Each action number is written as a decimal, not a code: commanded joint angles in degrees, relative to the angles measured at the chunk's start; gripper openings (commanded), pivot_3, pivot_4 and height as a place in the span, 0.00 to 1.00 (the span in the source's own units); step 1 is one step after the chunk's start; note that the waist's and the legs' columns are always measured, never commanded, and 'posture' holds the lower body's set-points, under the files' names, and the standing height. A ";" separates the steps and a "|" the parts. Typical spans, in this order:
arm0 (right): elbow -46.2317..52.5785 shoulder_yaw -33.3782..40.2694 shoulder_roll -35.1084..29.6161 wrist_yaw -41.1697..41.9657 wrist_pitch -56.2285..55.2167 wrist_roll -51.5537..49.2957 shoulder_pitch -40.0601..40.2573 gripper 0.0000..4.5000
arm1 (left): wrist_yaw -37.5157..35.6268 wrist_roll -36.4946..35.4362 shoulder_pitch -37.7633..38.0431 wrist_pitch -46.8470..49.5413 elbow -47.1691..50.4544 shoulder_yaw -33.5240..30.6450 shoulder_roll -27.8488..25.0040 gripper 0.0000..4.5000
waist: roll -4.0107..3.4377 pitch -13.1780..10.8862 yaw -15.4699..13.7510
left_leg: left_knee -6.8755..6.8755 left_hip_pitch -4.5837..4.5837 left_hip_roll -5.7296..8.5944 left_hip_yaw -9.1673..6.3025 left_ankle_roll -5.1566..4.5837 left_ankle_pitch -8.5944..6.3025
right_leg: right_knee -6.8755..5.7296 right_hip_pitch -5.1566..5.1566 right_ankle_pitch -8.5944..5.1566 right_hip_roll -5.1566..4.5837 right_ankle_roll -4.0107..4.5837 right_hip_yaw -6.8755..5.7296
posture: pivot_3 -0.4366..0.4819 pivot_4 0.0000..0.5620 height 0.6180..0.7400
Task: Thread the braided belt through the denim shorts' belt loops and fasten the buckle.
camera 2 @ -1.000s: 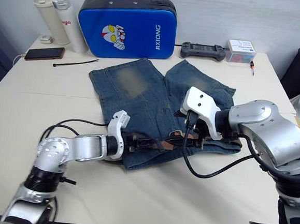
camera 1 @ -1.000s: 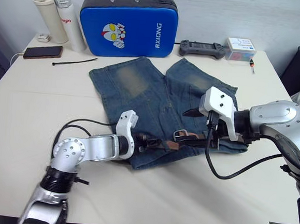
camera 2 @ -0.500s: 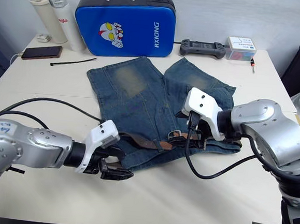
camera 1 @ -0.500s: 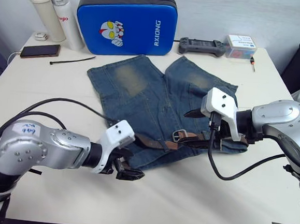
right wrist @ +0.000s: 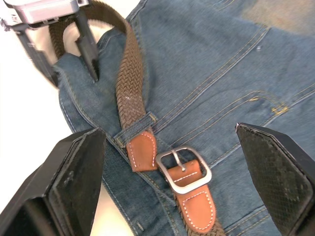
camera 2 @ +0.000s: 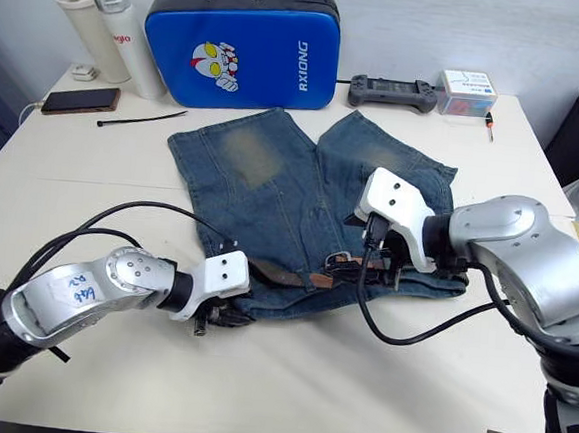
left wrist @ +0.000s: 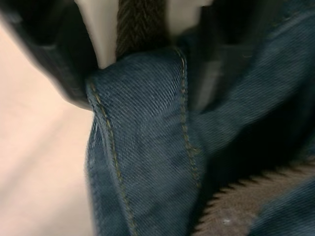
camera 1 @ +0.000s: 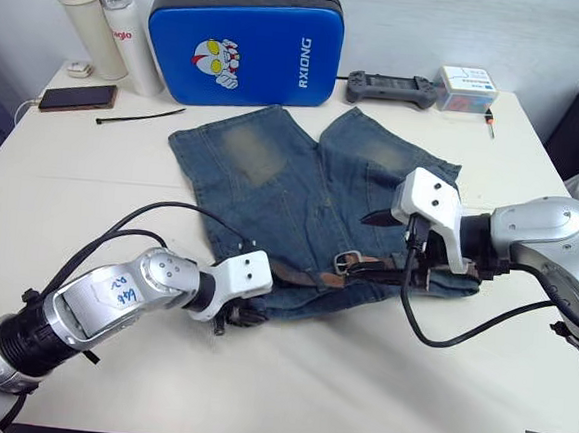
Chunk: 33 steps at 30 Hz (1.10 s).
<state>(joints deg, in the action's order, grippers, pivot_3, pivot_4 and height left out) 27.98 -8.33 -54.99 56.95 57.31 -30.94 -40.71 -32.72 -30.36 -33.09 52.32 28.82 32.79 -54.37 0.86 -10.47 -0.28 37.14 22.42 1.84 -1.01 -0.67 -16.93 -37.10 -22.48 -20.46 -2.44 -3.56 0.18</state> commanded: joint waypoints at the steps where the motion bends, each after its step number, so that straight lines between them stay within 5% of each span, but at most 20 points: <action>1: 2.39 2.58 -0.96 -0.78 0.45 -0.86 0.45 1.00 | -5.81 4.36 1.33 -1.30 -0.43 0.44 -2.12 0.11 | 0.00 0.00 0.07 | -0.01 0.00 0.00 0.00 -0.01 0.00 | 0.00 0.00 0.00 0.00 0.00 0.00 | 0.48 0.27 1.00; 11: 2.45 2.01 1.48 -1.51 -1.22 -1.52 2.87 1.00 | -18.03 18.98 8.53 -16.42 -3.92 -6.04 -17.76 0.08 | -0.02 -0.01 1.99 | -0.13 -0.09 -0.06 0.04 -0.14 -0.08 | -0.21 -0.08 -0.06 0.04 0.11 0.04 | 0.48 0.27 1.00; 22: 3.58 -4.59 5.96 -2.57 -5.45 1.45 5.56 1.00 | -21.67 17.60 14.07 -10.67 -2.26 -14.38 -14.87 0.08 | -0.11 -0.06 1.99 | -0.07 -0.07 -0.06 0.07 -0.26 -0.15 | -0.40 -0.16 -0.08 0.04 0.14 0.06 | 0.48 0.27 1.00; 27: 3.39 -5.26 6.54 -2.19 -5.90 1.03 4.94 1.00 | -25.09 10.49 16.22 -5.16 0.62 -22.27 -14.98 0.55 | -0.10 -0.07 1.81 | -0.03 -0.04 -0.06 0.06 -0.25 -0.15 | -0.44 -0.18 -0.08 0.05 0.14 0.05 | 0.48 0.27 1.00; 31: 3.56 -5.80 6.55 -0.38 -6.02 0.12 3.31 1.00 | -32.04 1.23 19.99 -2.18 2.15 -34.98 -17.82 0.92 | -0.08 -0.08 1.82 | 0.00 0.00 -0.06 0.04 -0.24 -0.14 | -0.43 -0.20 -0.08 0.04 0.14 0.03 | 0.48 0.27 1.00; 33: 3.50 -5.78 7.02 0.24 -6.16 -0.31 2.56 1.00 | -34.14 -1.18 21.16 -1.66 1.76 -38.82 -18.76 0.99 | -0.09 -0.08 1.78 | -0.02 -0.01 -0.06 0.04 -0.18 -0.11 | -0.40 -0.21 -0.08 0.03 0.15 0.02 | 0.48 0.27 1.00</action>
<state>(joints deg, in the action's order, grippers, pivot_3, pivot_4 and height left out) 29.37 -15.08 -48.32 56.34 52.27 -30.41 -37.10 -64.82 -29.12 -12.38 50.27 29.42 -2.46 -72.42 0.77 -10.55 1.50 37.13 22.41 1.78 -0.97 -0.83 -17.03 -37.50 -22.68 -20.54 -2.41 -3.42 0.20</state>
